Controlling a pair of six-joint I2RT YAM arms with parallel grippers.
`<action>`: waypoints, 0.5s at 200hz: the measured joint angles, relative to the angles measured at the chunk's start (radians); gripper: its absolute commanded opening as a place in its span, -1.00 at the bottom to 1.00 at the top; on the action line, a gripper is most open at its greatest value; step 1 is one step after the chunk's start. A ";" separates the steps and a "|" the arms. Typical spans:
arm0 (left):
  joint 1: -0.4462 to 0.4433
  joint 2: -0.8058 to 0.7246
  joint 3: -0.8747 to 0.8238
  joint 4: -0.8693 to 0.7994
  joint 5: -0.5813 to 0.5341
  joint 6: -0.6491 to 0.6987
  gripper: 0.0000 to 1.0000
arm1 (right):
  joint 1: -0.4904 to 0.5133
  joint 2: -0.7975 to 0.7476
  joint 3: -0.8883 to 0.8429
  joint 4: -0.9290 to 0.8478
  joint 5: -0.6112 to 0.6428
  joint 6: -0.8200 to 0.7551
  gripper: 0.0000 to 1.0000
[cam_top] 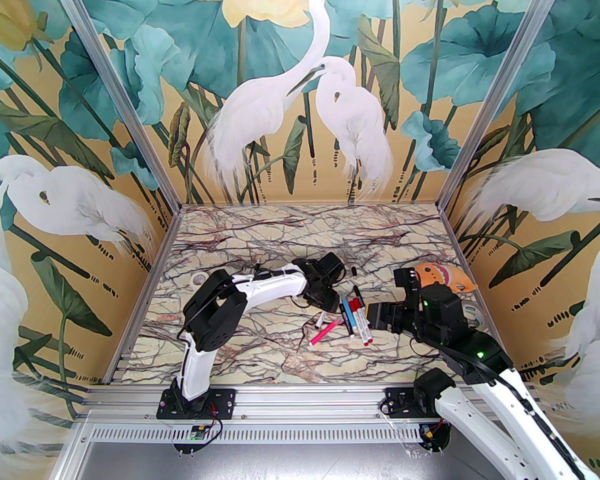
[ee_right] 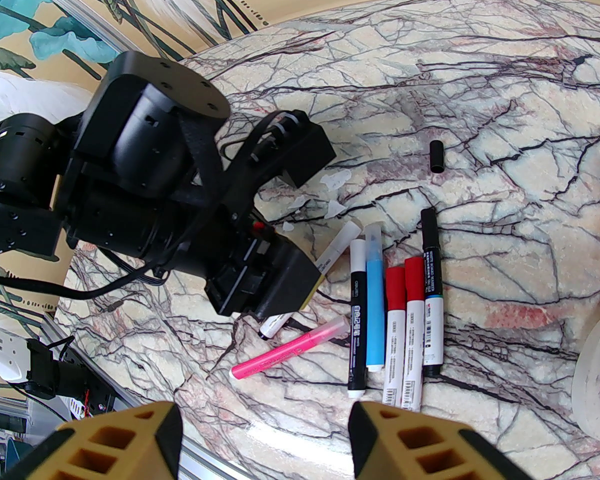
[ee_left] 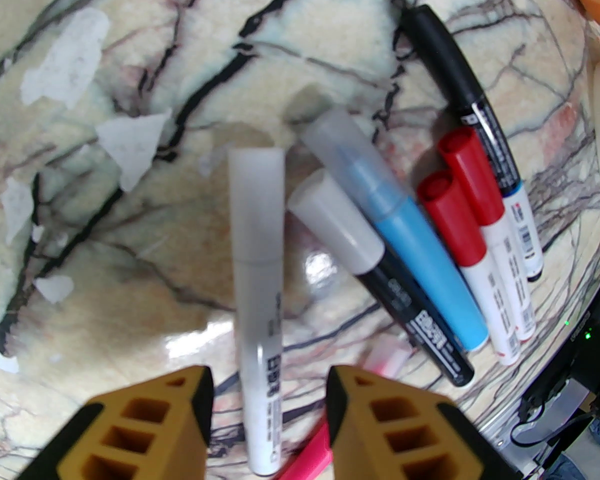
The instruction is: Open the pen caps
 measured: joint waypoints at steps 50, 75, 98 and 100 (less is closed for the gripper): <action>-0.002 0.022 0.026 -0.045 -0.018 -0.001 -0.34 | 0.000 0.001 0.000 0.000 0.000 0.000 0.23; -0.003 0.035 0.040 -0.053 -0.022 -0.001 -0.36 | 0.000 0.001 0.000 0.000 -0.005 0.000 0.23; -0.007 0.053 0.048 -0.057 -0.023 -0.001 -0.39 | 0.000 0.001 0.000 0.000 -0.008 0.000 0.23; -0.008 0.054 0.048 -0.057 -0.024 -0.001 -0.40 | 0.000 0.001 0.000 0.000 -0.008 0.000 0.23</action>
